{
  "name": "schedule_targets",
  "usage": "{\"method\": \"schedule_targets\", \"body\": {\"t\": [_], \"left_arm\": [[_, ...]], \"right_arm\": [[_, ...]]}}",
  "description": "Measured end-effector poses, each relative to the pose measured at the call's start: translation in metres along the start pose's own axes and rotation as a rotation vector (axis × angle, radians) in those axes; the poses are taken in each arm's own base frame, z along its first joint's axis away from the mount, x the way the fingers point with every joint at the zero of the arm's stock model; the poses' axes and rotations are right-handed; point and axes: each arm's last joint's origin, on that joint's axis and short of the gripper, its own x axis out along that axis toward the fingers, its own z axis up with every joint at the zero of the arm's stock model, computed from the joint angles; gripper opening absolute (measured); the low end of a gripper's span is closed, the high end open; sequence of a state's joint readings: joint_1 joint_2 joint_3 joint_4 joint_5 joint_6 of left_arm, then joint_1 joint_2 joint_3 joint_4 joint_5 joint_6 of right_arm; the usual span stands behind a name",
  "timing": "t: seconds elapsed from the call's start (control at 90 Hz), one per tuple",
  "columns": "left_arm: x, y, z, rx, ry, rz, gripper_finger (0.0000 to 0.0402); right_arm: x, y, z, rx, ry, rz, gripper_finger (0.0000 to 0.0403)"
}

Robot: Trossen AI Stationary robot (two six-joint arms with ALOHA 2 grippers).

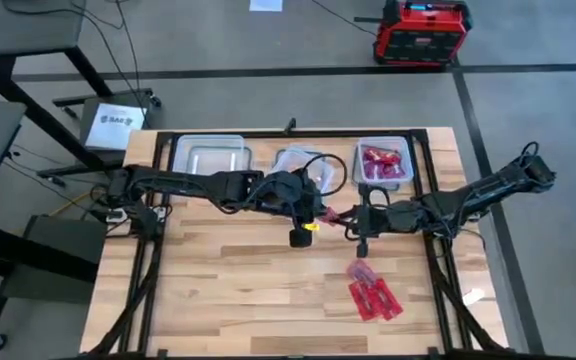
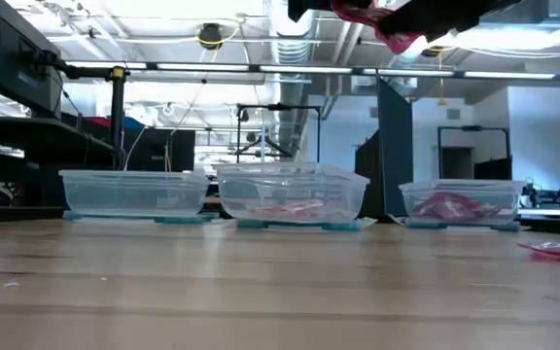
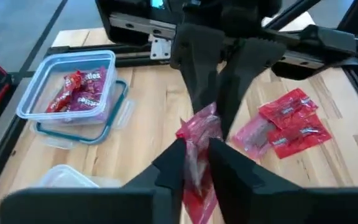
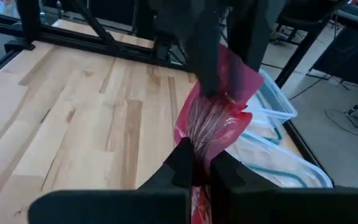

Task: Sort candy
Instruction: Put the top right red candy into the left transparent bin

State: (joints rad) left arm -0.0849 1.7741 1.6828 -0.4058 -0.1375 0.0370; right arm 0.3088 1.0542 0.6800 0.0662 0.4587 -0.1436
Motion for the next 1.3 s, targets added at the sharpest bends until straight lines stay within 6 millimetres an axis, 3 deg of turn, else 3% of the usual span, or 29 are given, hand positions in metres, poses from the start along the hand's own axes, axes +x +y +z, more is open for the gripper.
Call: {"method": "schedule_targets", "body": {"t": [0.167, 0.3, 0.511, 0.756, 1.033, 1.3], "left_arm": [[-0.001, 0.001, 0.000, -0.001, 0.004, -0.009, 0.0145], [-0.002, 0.005, -0.003, -0.013, 0.037, 0.001, 0.0168], [0.000, 0.017, -0.008, -0.075, 0.078, 0.053, 0.0169], [0.000, 0.013, 0.001, -0.096, -0.018, -0.049, 0.0169], [-0.001, 0.007, -0.001, -0.100, 0.018, -0.137, 0.0168], [-0.001, 0.009, 0.005, -0.104, -0.054, -0.110, 0.0167]], "right_arm": [[0.000, -0.001, 0.000, 0.000, 0.001, -0.012, 0.0000], [0.000, -0.001, 0.000, -0.006, 0.001, -0.012, 0.0000], [-0.001, -0.001, 0.002, -0.011, -0.005, -0.018, 0.0000], [-0.001, -0.002, 0.002, -0.009, -0.008, -0.018, 0.0000], [0.000, -0.001, -0.001, -0.023, 0.017, -0.019, 0.0000], [0.000, -0.001, 0.001, -0.010, -0.004, -0.020, 0.0000]]}}
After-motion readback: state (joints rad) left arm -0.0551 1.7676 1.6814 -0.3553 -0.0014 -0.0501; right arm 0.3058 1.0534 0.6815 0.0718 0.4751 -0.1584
